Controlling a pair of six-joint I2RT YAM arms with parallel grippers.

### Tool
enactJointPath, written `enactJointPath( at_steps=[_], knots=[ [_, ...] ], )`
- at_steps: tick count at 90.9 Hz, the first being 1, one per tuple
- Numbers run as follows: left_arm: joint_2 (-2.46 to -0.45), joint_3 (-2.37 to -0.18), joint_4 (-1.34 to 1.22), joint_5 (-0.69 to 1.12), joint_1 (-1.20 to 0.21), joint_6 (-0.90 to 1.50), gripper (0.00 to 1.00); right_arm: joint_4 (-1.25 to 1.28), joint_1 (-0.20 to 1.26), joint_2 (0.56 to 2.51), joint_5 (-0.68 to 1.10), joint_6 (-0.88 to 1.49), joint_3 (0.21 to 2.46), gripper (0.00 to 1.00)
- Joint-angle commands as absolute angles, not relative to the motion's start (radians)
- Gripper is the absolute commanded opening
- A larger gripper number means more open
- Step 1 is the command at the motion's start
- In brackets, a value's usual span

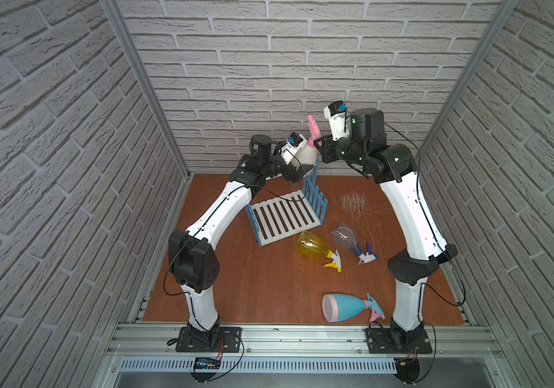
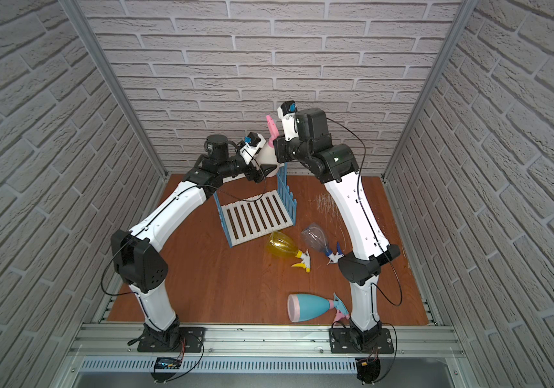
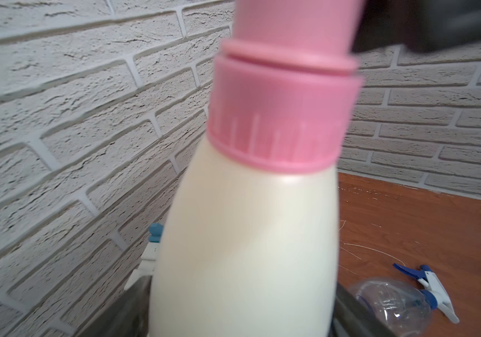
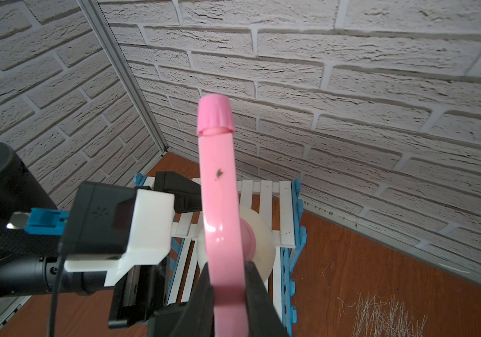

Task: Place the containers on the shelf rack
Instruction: 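Pick up a container from the center of the board, then place the container on the shelf.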

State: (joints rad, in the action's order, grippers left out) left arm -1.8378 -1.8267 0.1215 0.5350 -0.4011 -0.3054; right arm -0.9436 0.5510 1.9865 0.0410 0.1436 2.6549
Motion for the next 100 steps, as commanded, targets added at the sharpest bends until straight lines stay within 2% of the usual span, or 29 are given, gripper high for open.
enactJointPath(
  at_steps=[1, 5, 9, 14, 21, 27, 29, 34, 54, 73, 100],
  knots=[
    [-1.853, -1.853, 0.088, 0.552, -0.416, -0.313, 0.83, -0.894, 0.554, 1.956, 0.064, 0.163, 2.678, 0.04],
    [-1.854, -1.853, 0.089, 0.548, -0.416, -0.311, 0.80, -0.896, 0.554, 1.956, 0.064, 0.163, 2.678, 0.04],
    [-1.856, -1.856, 0.087, 0.544, -0.415, -0.308, 0.79, -0.897, 0.554, 1.956, 0.060, 0.162, 2.678, 0.11],
    [-1.857, -1.860, 0.085, 0.543, -0.412, -0.295, 0.77, -0.900, 0.554, 1.954, 0.060, 0.154, 2.678, 0.28],
    [-1.865, -1.867, 0.070, 0.549, -0.402, -0.260, 0.74, -0.907, 0.554, 1.950, 0.051, 0.142, 2.676, 0.56],
    [-1.873, -1.879, 0.064, 0.561, -0.391, -0.228, 0.72, -0.912, 0.554, 1.943, 0.038, 0.131, 2.674, 0.85],
    [-1.874, -1.882, 0.064, 0.565, -0.389, -0.220, 0.72, -0.913, 0.554, 1.939, 0.034, 0.128, 2.672, 0.91],
    [-1.878, -1.889, 0.065, 0.569, -0.383, -0.206, 0.71, -0.913, 0.554, 1.929, 0.024, 0.121, 2.668, 0.99],
    [-1.913, -1.965, 0.070, 0.563, -0.351, -0.099, 0.70, -0.870, 0.554, 1.816, -0.038, 0.102, 2.537, 1.00],
    [-1.992, -2.085, 0.135, 0.587, -0.334, -0.067, 0.70, -0.779, 0.554, 1.648, -0.122, 0.088, 2.269, 1.00],
    [-2.059, -2.134, 0.104, 0.622, -0.321, -0.025, 0.70, -0.687, 0.552, 1.412, -0.200, 0.086, 1.935, 0.99]
  ],
)
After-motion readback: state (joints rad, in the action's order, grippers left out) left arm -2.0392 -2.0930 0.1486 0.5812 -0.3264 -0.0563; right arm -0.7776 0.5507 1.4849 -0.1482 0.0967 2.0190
